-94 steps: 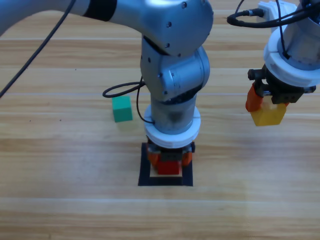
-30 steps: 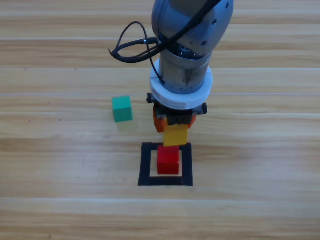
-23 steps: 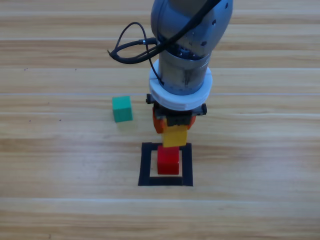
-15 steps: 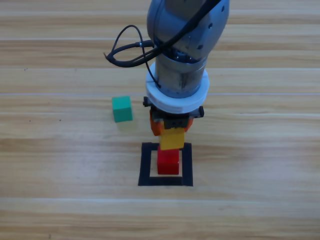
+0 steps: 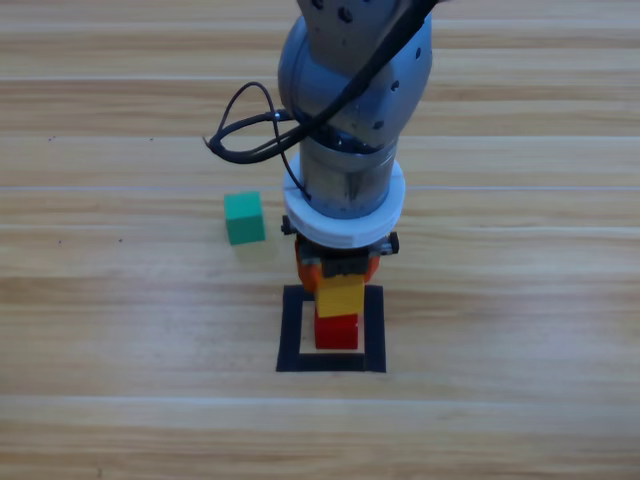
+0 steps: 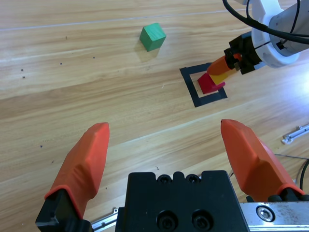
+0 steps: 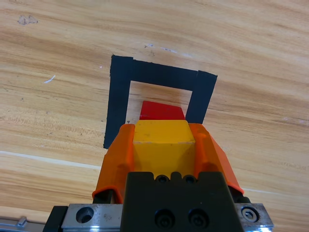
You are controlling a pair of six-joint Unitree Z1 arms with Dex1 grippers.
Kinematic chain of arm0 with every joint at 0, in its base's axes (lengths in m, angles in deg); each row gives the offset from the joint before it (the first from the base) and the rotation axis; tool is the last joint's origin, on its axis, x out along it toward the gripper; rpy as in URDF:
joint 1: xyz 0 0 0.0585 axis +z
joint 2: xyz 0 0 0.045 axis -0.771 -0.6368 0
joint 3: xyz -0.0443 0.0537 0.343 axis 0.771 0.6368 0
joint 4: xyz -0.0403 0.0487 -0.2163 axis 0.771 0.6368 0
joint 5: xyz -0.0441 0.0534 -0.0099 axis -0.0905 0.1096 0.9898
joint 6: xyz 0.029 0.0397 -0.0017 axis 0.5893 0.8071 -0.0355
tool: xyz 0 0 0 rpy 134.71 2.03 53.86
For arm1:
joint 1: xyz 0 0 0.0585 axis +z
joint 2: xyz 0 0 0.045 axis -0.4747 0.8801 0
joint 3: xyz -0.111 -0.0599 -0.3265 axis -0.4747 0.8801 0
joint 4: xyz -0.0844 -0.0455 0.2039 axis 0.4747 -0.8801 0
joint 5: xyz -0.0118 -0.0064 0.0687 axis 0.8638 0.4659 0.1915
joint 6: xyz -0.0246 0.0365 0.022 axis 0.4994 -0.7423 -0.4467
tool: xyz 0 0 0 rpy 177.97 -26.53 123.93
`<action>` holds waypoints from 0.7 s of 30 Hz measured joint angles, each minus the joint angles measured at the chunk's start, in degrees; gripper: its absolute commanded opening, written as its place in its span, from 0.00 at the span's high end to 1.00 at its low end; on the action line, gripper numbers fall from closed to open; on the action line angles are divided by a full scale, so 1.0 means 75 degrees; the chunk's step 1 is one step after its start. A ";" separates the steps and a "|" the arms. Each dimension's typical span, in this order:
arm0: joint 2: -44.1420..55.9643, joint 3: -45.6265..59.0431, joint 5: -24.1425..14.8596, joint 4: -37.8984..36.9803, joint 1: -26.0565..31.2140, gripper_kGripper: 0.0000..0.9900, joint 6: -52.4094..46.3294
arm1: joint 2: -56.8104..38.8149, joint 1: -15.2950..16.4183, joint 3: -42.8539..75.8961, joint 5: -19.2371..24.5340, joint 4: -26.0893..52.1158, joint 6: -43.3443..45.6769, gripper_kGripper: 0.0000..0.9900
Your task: Stack the blocks in the rectangular block: red at the bottom, yellow in the middle, green on top
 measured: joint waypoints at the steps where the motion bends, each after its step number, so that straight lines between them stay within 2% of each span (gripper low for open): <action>1: 0.0000 0.0008 0.0000 0.0000 0.0000 0.00 0.0000 | 0.0000 0.0000 -0.0011 0.0000 0.0000 -0.0001 1.00; 21: -0.0053 0.0029 0.0080 -0.0006 0.0000 0.00 0.0000 | 0.0067 0.0124 -0.0018 0.0000 0.0000 -0.0231 1.00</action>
